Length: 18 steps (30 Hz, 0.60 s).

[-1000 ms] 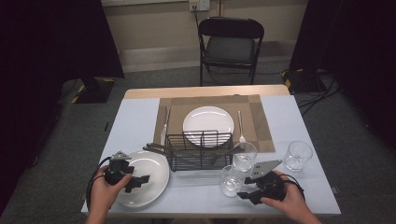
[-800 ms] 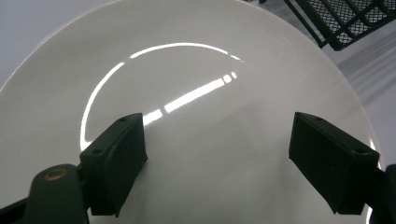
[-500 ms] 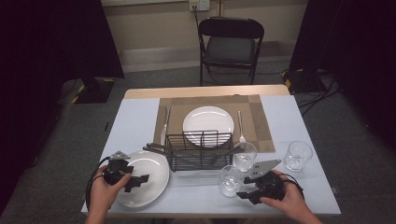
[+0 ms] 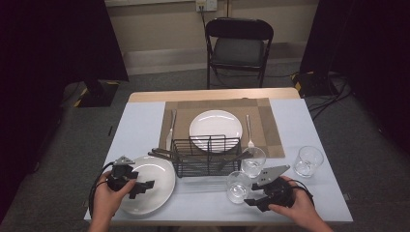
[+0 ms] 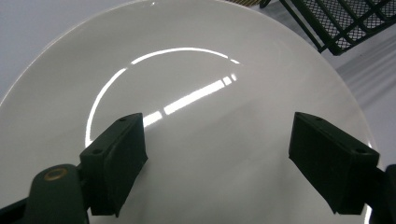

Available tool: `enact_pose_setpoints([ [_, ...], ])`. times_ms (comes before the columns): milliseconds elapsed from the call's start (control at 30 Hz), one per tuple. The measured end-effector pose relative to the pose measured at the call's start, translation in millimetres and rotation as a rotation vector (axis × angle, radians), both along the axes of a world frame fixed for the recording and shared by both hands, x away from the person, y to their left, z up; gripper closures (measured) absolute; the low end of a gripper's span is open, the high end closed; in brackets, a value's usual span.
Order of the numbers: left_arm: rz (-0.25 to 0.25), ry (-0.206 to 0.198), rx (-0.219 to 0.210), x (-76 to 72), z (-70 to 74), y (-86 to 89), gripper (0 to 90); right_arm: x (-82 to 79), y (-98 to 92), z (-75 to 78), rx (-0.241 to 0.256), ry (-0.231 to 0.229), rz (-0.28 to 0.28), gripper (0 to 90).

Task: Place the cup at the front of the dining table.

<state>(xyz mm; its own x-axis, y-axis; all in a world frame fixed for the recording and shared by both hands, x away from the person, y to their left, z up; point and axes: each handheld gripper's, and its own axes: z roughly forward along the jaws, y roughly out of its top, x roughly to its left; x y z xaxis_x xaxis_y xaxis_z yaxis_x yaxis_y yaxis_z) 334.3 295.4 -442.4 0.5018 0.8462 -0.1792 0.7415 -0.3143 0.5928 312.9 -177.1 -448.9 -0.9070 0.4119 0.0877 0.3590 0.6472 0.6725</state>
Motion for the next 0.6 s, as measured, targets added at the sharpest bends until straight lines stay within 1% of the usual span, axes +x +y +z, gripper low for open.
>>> enact_pose_setpoints([
  [167, 0.004, -0.006, -0.003, -0.1, 0.0, 1.4, 18.6, 0.0, 0.2, -0.2, 0.002, -0.002, 0.001, 45.4],
  [400, 0.004, -0.001, -0.002, 0.3, -0.9, 1.8, 18.6, -0.5, 1.9, 0.1, -0.001, -0.002, -0.002, 45.3],
  [600, 0.000, -0.001, -0.001, 0.5, -1.0, 1.6, 18.6, 0.1, 4.8, -0.1, 0.002, -0.006, 0.006, 45.3],
])
